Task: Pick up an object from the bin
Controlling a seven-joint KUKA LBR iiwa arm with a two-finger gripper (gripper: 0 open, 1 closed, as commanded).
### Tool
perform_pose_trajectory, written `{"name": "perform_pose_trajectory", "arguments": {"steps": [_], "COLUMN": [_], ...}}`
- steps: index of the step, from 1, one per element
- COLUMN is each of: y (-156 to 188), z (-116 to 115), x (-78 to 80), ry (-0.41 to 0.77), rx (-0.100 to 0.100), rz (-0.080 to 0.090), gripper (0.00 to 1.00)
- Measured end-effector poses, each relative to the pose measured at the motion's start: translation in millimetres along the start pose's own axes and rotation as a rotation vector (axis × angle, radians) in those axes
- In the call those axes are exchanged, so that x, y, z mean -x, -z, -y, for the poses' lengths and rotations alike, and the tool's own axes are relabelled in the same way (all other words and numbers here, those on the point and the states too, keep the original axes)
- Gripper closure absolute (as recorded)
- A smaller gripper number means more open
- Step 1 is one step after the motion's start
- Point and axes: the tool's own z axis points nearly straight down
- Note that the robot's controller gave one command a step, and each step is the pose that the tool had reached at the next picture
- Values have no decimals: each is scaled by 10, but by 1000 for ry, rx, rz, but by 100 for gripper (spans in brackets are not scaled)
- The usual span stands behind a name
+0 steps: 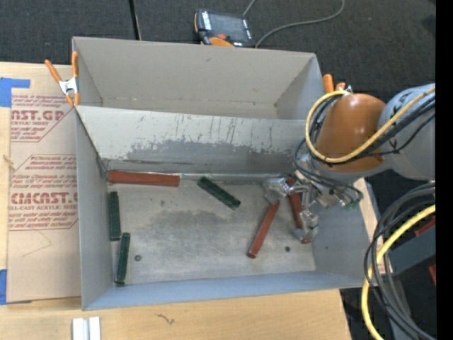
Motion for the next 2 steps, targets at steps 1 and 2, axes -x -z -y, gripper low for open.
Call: {"name": "perform_pose_trajectory", "arguments": {"steps": [1, 2], "y": [32, 34], "z": [-921, -880], "x": [471, 450], "ry": [146, 140], "rx": [2, -1], "rz": [3, 2], "gripper": [0, 100]}}
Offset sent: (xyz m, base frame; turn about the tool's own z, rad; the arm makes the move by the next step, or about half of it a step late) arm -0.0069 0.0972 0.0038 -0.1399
